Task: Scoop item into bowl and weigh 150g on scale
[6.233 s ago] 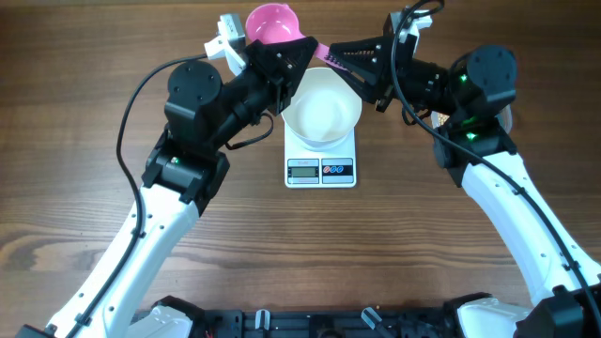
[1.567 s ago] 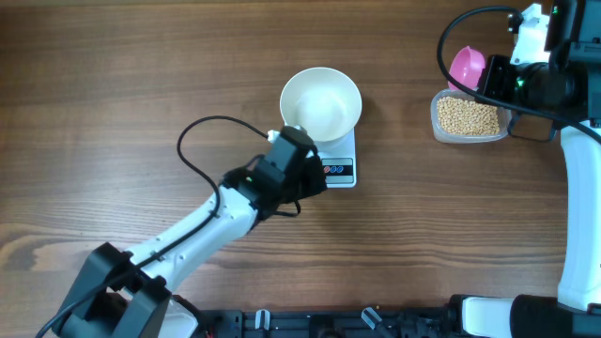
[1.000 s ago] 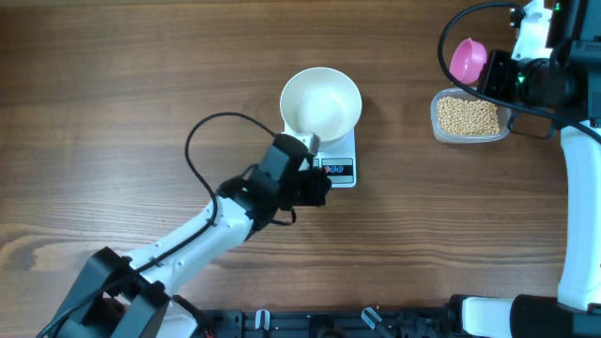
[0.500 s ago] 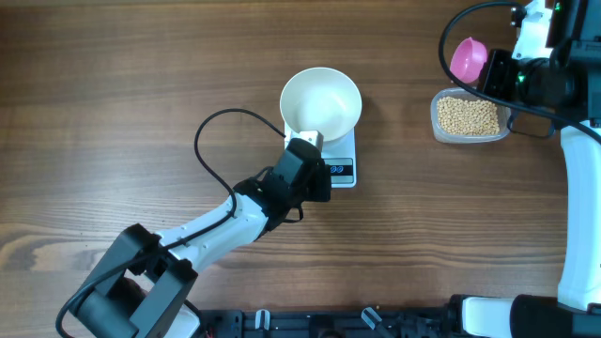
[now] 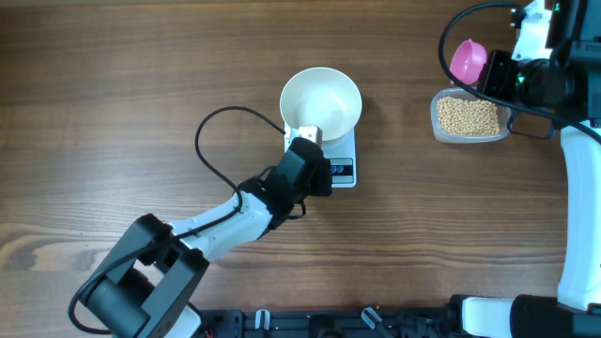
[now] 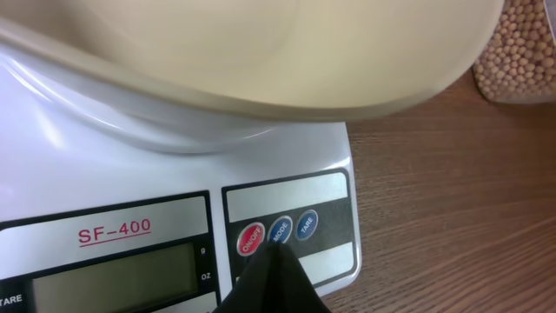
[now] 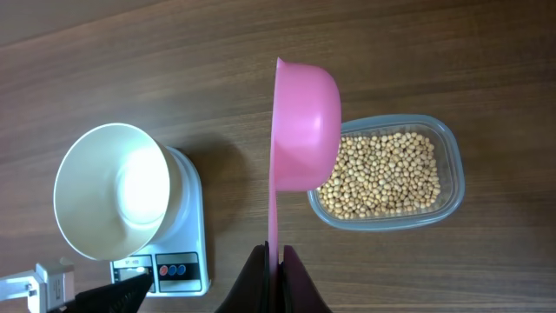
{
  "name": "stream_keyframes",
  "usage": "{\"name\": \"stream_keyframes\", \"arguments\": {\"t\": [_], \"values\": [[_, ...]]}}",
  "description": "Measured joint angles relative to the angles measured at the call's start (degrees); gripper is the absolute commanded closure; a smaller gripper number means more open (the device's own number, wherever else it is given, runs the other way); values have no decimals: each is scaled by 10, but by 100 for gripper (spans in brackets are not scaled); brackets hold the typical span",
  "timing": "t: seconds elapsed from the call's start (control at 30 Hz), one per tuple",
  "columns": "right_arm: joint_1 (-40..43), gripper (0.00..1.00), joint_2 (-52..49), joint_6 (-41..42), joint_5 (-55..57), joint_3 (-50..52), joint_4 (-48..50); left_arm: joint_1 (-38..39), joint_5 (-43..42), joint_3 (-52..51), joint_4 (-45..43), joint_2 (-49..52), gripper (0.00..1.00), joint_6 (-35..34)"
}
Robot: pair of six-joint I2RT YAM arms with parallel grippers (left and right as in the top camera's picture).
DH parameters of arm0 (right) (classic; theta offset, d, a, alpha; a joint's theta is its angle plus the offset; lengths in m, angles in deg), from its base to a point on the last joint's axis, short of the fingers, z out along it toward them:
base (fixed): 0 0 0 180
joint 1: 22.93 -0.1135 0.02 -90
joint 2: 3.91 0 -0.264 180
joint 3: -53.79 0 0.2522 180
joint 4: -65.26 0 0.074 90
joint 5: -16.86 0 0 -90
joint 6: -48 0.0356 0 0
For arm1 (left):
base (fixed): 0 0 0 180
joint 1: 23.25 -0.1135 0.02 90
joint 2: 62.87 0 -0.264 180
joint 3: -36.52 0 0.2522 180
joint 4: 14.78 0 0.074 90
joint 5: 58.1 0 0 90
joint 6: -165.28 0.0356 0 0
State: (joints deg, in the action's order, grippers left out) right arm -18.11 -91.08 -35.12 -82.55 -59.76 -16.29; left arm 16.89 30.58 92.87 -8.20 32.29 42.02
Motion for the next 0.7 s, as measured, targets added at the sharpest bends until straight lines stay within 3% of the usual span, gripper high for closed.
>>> {"name": "stream_keyframes", "arguments": {"t": [0.7], "values": [[0, 96, 0, 6, 0, 0, -17, 0, 2, 0, -52, 43, 96, 0]]}}
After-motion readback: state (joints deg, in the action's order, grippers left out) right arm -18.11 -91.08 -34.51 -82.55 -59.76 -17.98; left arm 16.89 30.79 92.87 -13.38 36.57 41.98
